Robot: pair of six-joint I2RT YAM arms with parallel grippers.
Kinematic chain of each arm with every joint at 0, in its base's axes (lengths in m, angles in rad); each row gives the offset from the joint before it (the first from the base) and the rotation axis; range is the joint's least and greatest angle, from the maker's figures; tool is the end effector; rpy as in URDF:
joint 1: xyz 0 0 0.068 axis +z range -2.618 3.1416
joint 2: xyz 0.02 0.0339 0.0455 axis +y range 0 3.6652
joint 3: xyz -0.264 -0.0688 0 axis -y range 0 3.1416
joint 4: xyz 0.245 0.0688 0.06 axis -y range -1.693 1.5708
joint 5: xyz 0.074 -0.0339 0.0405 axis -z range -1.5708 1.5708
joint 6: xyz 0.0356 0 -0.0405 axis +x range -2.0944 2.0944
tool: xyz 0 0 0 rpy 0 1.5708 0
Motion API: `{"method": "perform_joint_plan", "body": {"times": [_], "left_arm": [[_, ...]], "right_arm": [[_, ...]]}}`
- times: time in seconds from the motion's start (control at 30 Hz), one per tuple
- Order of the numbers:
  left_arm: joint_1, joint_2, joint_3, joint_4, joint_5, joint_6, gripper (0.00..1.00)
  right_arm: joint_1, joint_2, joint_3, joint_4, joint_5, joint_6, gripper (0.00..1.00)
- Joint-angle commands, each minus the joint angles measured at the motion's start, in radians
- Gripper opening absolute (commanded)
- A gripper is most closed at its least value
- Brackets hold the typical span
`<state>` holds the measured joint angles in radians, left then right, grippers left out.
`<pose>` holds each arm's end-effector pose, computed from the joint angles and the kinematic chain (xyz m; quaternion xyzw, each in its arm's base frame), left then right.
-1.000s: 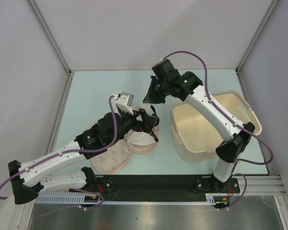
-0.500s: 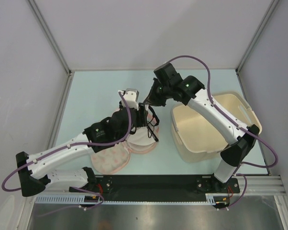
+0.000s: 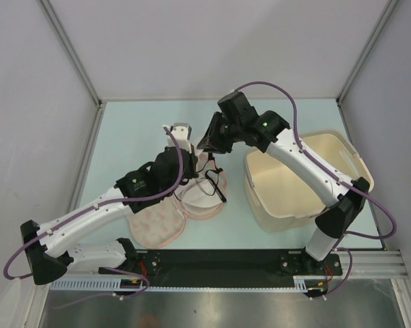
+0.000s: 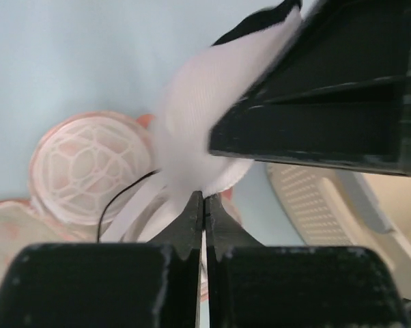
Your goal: Place the bra in the laundry bag and zip it closed
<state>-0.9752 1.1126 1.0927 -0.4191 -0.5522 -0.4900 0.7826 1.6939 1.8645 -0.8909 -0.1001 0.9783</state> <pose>0.1522 -0.1913 0.3610 0.0532 0.8235 -0.1739 0.5374 0.2570 0.2605 0.4040 0.0683 0.9075 0.3467 0.2272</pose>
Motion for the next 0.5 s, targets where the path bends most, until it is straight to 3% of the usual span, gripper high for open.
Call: {"method": "perform_joint_plan", "body": {"times": [0.0,0.07,0.17,0.3,0.37,0.47], "left_arm": [[0.041,-0.091,-0.017,-0.124,-0.055,-0.031,0.0],[0.041,-0.126,-0.036,-0.153,-0.075,-0.051,0.0],[0.041,-0.198,-0.054,-0.225,-0.126,-0.105,0.0],[0.041,-0.287,-0.094,-0.26,-0.17,-0.151,0.0],[0.041,-0.322,-0.094,-0.286,-0.204,-0.174,0.0],[0.041,-0.368,-0.111,-0.322,-0.239,-0.2,0.0]], "right_arm": [[-0.003,-0.077,0.009,0.02,-0.05,-0.055,0.41],[-0.017,-0.082,0.009,0.027,-0.072,-0.096,0.53],[-0.029,-0.1,-0.004,0.049,-0.085,-0.21,0.63],[-0.065,-0.114,-0.048,0.064,-0.078,-0.306,0.63],[-0.081,-0.109,-0.082,0.125,-0.148,-0.371,0.63],[-0.079,-0.059,-0.105,0.153,-0.154,-0.443,0.58]]}}
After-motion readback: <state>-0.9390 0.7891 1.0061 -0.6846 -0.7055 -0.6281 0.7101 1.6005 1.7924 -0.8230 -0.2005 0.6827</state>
